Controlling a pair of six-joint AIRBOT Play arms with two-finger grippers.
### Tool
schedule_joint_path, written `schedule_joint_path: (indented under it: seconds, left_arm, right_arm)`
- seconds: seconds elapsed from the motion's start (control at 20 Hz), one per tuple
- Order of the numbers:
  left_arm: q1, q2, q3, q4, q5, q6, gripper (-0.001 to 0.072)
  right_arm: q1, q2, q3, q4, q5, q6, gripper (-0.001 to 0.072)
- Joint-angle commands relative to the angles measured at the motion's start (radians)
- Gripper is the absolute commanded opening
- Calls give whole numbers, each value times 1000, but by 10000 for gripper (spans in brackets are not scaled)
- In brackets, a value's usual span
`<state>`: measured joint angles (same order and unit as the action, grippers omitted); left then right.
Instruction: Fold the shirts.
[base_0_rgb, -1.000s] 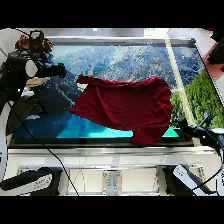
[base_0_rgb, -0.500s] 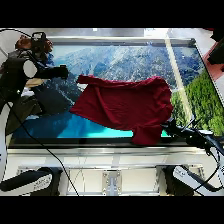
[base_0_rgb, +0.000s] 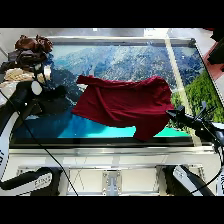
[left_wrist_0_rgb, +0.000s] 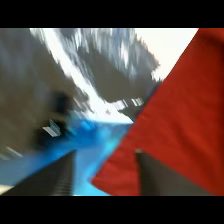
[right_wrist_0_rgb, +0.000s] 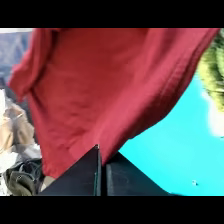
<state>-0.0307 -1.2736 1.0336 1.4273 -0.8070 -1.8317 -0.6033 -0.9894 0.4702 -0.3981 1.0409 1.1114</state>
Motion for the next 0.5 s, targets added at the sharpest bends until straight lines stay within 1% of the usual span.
schedule_joint_path:
  seconds: [0.0,0.1,0.15,0.25,0.35,0.4,0.45]
  left_arm:
    - [86,1,-207,-391,167,-63,353]
    - [129,0,-258,-502,143,18,353]
    - [145,-2,-273,-526,110,53,354]
    - [170,-14,-282,-544,37,82,375]
    - [175,-32,-282,-603,24,156,375]
    - [175,-45,-282,-620,21,178,403]
    - [175,-62,-282,-623,2,180,463]
  right_arm:
    - [-14,49,26,-19,66,26,32]
    - [-14,49,26,-17,87,25,32]
    - [-14,49,26,-13,89,25,32]
    - [-14,49,26,3,89,24,32]
    - [-14,49,26,22,89,17,32]
    - [-14,49,26,26,90,17,32]
    - [-14,49,26,29,95,16,32]
